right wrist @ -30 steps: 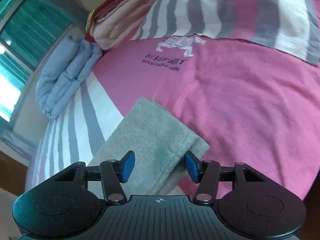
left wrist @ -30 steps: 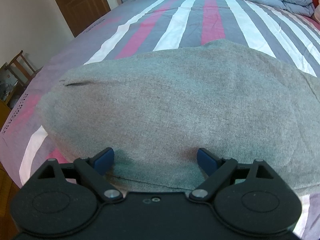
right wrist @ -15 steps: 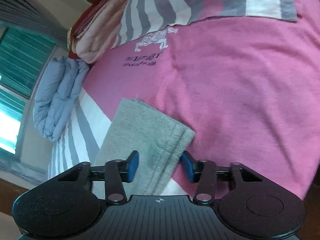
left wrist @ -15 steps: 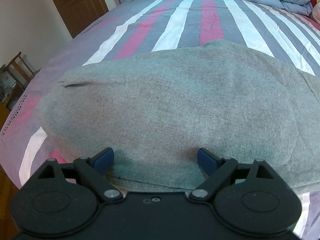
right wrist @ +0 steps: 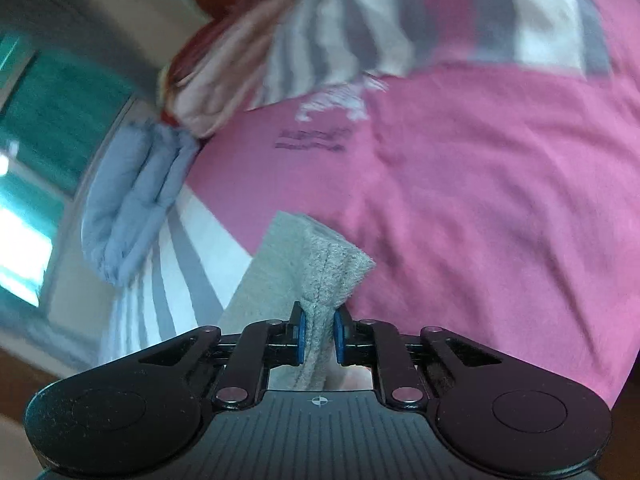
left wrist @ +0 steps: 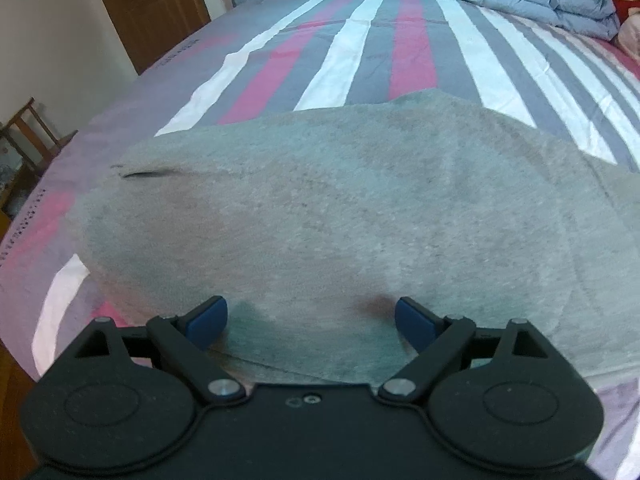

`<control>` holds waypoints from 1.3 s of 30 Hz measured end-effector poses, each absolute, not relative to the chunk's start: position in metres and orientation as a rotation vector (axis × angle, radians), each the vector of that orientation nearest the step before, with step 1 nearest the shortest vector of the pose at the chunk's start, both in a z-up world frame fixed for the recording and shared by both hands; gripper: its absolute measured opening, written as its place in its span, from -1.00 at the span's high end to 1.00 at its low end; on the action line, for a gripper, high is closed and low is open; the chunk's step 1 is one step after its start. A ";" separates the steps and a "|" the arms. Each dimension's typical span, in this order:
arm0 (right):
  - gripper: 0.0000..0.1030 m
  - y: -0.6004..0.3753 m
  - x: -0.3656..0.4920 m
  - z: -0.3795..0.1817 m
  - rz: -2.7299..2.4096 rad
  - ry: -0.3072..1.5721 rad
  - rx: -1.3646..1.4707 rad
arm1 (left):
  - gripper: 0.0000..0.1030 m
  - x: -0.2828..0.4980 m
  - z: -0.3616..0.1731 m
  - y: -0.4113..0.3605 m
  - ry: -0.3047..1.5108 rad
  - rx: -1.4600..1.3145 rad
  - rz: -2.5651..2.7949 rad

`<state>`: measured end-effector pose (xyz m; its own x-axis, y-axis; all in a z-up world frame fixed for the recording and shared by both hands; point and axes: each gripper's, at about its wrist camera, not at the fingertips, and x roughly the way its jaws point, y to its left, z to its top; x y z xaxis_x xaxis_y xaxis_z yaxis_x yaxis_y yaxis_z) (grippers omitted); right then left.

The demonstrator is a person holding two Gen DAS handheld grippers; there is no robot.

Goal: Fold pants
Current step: 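Carry the cuff over the bundle and release it with the right gripper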

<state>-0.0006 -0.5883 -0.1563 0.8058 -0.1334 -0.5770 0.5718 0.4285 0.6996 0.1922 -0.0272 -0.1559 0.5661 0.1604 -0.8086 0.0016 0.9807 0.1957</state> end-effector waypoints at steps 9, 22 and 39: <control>0.73 -0.508 0.048 -0.066 -0.235 0.398 0.767 | -0.64 0.196 -0.149 -0.028 0.979 0.103 0.041; 0.73 -0.293 0.122 -0.067 0.208 0.551 0.635 | -0.64 0.200 -0.139 0.000 0.958 0.039 0.063; -0.80 -0.236 0.127 -0.126 0.351 0.678 0.634 | -0.68 0.199 -0.136 -0.005 1.035 -0.038 -0.004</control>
<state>0.1265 -0.2356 -0.1256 0.7319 0.4940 -0.4693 -0.0984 0.7581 0.6447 0.1988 -0.0048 -0.1361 0.5108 -0.0214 -0.8594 -0.0143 0.9993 -0.0335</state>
